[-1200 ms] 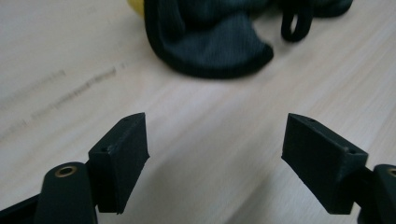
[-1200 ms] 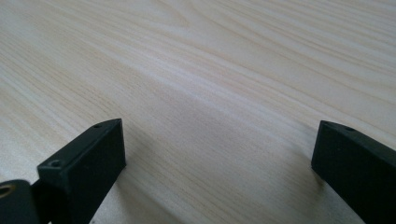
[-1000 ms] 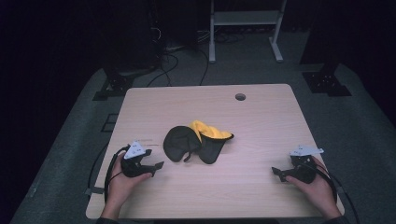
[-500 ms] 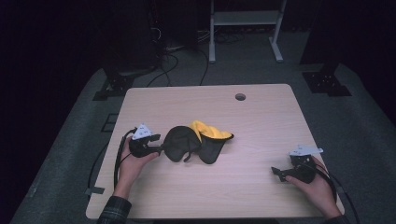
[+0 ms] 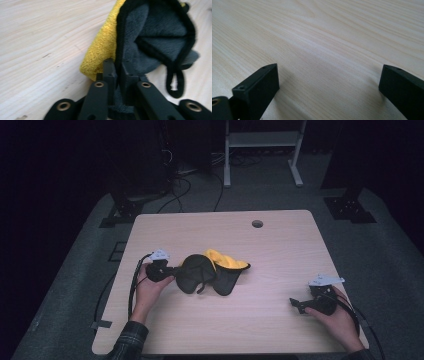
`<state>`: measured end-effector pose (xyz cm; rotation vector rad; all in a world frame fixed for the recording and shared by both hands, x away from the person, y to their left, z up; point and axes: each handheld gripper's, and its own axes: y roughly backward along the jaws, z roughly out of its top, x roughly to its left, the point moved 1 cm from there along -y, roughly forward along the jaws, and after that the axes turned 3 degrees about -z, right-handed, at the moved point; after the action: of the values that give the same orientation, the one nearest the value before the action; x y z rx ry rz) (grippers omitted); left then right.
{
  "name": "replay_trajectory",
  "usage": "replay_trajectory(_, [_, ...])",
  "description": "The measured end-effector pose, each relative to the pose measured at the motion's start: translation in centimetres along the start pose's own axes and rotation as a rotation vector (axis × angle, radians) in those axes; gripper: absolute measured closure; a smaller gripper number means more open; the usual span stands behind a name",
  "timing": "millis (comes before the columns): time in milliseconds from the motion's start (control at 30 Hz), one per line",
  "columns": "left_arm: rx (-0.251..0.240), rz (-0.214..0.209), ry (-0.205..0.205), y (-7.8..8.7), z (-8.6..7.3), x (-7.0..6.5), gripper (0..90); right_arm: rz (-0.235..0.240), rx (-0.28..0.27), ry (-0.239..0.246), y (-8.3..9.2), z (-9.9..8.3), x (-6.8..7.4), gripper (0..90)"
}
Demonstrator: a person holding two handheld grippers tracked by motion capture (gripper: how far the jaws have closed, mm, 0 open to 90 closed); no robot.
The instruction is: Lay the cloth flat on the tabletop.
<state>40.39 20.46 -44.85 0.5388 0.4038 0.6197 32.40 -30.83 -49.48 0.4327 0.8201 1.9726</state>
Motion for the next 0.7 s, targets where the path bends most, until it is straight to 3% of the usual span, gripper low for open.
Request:
replay_trajectory(233, [-0.031,-0.067,-0.036,0.6,1.2,-2.0,87.0,0.0,0.001,0.0,0.0,0.0,0.0,1.9])
replay_trajectory(300, [-0.052,-0.12,-0.062,0.7,1.9,-3.4,87.0,0.0,0.0,0.0,0.0,0.0,0.0,1.9])
replay_trajectory(400, [-0.054,-0.148,-0.075,0.6,2.2,-4.4,87.0,0.0,0.0,0.0,0.0,0.0,0.0,2.0])
replay_trajectory(433, [-0.061,-0.183,-0.088,0.4,2.5,-5.4,87.0,0.0,0.0,0.0,0.0,0.0,0.0,1.9])
replay_trajectory(633, [-0.043,-0.277,-0.137,-0.9,3.2,-8.3,87.0,0.0,0.0,0.0,0.0,0.0,0.0,1.9])
replay_trajectory(667, [-0.043,-0.277,-0.137,-0.9,3.2,-8.3,87.0,0.0,0.001,-0.001,0.0,0.0,0.0,1.9])
replay_trajectory(700, [-0.032,-0.322,-0.144,-1.8,3.2,-9.5,87.0,0.0,0.0,0.0,0.0,0.0,0.0,2.0])
